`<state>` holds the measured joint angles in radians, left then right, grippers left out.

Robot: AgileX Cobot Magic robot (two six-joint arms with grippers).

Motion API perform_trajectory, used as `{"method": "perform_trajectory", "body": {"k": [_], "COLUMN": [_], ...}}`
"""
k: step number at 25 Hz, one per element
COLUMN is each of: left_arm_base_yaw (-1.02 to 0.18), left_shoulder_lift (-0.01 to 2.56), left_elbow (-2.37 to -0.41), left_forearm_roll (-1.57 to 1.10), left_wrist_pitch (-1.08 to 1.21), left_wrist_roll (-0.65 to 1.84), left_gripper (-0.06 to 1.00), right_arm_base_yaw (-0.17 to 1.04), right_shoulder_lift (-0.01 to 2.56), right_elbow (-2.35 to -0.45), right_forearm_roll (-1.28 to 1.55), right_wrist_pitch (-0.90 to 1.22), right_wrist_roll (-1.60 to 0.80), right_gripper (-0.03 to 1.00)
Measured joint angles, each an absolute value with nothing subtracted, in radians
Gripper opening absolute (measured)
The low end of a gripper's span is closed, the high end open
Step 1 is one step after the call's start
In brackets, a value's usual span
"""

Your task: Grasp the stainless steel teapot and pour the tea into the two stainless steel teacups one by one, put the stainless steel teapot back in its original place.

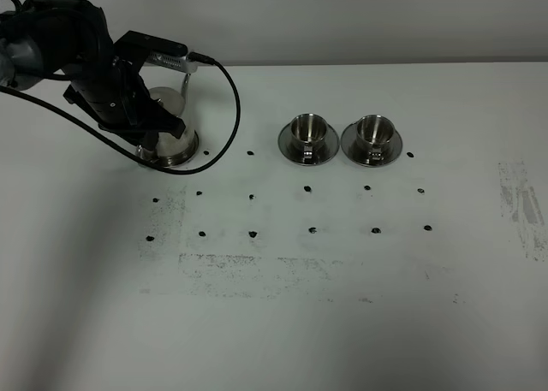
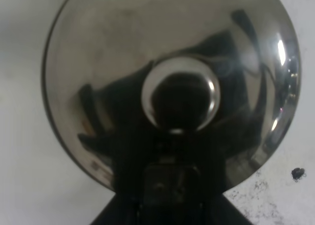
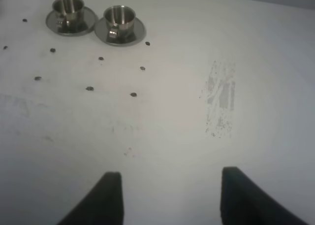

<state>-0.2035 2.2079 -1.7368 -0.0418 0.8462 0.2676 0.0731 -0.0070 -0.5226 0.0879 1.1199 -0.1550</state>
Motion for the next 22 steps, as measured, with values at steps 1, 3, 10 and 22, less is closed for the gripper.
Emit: {"method": "perform_trajectory", "body": {"k": [1,3,10,22], "left_arm_base_yaw": [-0.204,-0.204,-0.219,-0.329], "left_shoulder_lift": [2.206,2.195,2.097,2.153], "left_elbow": [-1.737,-1.736,-1.734,-1.976], "left_forearm_roll": [-0.042,-0.042,-0.042,-0.034], "left_wrist_pitch": [0.846,0.85,0.895,0.974], "left_wrist_roll": [0.272,0.284,0.341,0.418], "left_gripper": [0.2,0.2,0.2,0.2], "right_arm_base_yaw": [0.073,0.073,0.073,0.073], "right_shoulder_lift": [-0.007,-0.007,-0.007,-0.007], "right_elbow": [-0.523,-0.523,-0.523,-0.523], "right_forearm_roll": [0.088,0.088,0.088,0.088], "right_wrist_pitch": [1.12,1.12,1.12,1.12], "right_wrist_roll": [-0.155,-0.155,-0.155,-0.155], "right_gripper": [0.47,0.47,0.47,0.47]}}
